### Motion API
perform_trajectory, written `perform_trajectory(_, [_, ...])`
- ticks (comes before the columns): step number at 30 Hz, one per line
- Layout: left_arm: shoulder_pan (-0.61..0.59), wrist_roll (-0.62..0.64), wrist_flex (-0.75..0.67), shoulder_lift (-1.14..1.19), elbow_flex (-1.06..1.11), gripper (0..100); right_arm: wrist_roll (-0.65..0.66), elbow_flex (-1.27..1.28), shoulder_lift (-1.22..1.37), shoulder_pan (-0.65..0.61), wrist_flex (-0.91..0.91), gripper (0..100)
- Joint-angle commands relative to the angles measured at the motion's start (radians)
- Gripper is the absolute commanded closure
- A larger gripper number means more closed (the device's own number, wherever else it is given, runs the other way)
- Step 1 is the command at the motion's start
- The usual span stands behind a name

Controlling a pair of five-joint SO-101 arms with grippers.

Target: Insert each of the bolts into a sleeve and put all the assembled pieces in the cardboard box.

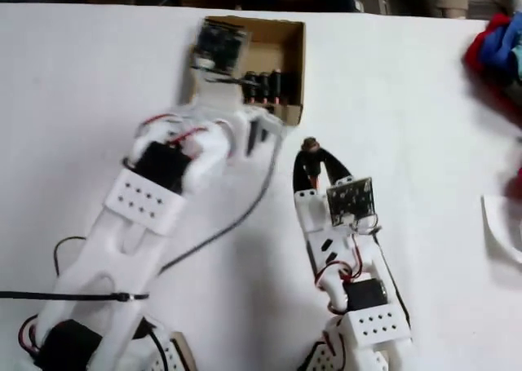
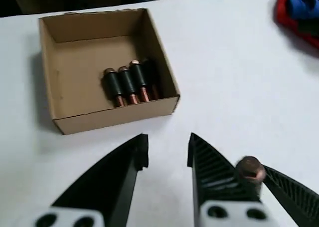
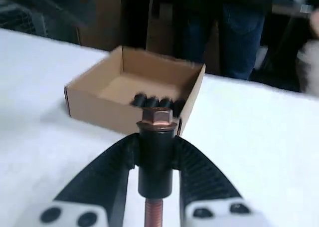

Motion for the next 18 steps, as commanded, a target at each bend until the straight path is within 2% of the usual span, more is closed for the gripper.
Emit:
perform_trajectory(1, [-0.127,-0.014,0.017,-0.003,-0.041,85,-0.055,-0.164,0.047,0.031,0.113,97.8])
perform_trajectory(5, [-0.252,-0.112,0.061,-0.003,-0.025,85,-0.06,-0.419,0.274,0.056,0.197,97.8])
perform_trajectory(11, [-0.35,-0.239,0.087,-0.003,0.107,85,-0.068,-0.967,0.799,0.028,0.398,97.8])
perform_trajectory(18, [-0.471,-0.239,0.075,0.002,0.22,85,-0.364,-1.877,1.491,0.024,0.74,97.8])
